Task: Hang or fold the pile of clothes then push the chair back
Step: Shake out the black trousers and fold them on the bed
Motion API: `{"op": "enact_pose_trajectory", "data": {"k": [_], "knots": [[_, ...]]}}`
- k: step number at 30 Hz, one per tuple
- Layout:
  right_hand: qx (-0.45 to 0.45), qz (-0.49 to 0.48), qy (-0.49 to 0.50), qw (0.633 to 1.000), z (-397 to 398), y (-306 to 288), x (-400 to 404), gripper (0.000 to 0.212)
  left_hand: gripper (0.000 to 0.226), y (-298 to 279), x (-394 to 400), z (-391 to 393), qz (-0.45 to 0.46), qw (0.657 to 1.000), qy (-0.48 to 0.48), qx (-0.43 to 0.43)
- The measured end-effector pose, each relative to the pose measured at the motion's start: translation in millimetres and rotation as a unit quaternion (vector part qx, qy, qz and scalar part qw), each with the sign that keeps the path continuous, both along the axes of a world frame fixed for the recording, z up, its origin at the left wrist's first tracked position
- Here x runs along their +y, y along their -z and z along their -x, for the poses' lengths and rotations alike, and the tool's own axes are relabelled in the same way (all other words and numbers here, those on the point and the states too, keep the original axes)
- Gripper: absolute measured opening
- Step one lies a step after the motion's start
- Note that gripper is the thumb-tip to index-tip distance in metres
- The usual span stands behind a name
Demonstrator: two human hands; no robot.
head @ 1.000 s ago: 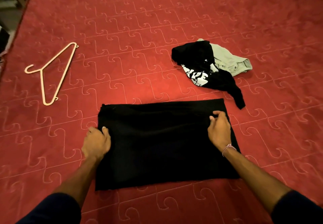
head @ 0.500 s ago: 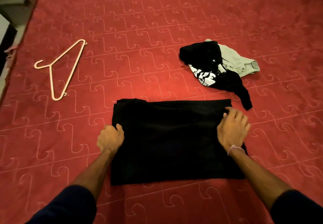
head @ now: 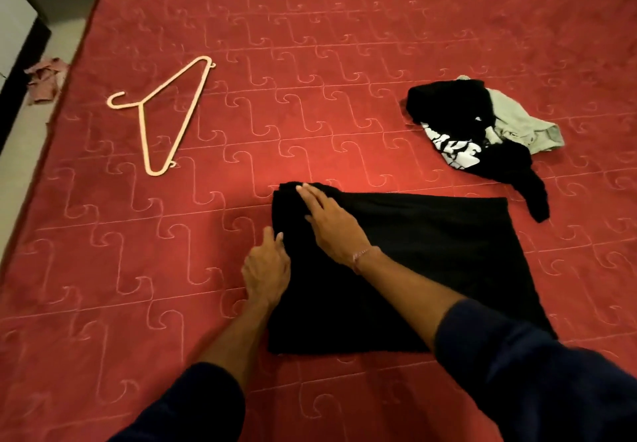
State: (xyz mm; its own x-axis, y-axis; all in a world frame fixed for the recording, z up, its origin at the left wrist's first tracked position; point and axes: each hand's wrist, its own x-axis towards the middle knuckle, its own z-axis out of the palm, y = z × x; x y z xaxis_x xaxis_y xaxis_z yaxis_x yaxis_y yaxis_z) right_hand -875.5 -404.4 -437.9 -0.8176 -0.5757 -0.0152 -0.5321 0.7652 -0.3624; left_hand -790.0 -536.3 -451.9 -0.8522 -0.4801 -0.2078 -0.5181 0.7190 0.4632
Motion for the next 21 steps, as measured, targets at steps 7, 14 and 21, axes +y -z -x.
{"op": "enact_pose_trajectory", "data": {"k": [7,14,21], "knots": [[0.046,-0.250,-0.195,0.947,29.4,-19.5,-100.2,0.040,0.036,2.7,-34.4,-9.8,-0.068,0.997,-0.024,0.034],[0.075,-0.214,-0.187,0.956,2.9,-27.8,-202.8,0.035,0.035,5.9,-147.4,-24.6,-0.070,0.995,-0.050,0.057],[0.050,-0.136,-0.178,0.973,-28.7,-7.8,-342.0,0.040,0.033,5.4,-278.0,-55.8,-0.034,0.995,-0.090,0.025]]}}
